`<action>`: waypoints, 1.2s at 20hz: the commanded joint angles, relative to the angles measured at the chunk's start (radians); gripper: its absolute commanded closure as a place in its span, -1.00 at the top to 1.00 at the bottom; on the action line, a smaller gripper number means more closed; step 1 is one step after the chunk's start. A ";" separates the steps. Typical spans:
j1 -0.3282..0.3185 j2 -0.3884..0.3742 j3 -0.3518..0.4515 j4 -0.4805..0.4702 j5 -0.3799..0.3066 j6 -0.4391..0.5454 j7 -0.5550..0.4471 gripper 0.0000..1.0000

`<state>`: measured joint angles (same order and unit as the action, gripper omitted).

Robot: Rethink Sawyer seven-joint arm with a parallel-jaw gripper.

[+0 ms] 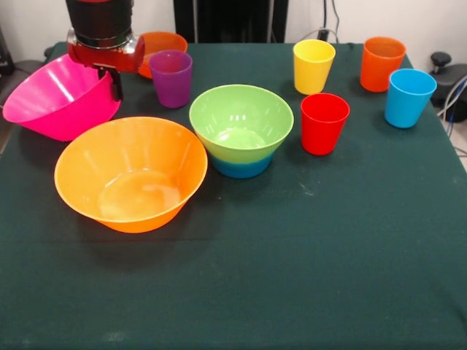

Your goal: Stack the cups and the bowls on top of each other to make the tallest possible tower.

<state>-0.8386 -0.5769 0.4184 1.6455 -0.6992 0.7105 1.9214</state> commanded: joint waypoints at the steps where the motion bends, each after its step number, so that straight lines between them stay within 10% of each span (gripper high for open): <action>1: -0.013 -0.031 0.024 0.007 0.041 0.078 -0.118 -1.00; 24: 0.035 -0.098 0.034 -0.011 0.116 0.215 -0.107 -1.00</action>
<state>-0.8535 -0.6639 0.4182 1.6467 -0.5968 0.8423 1.9214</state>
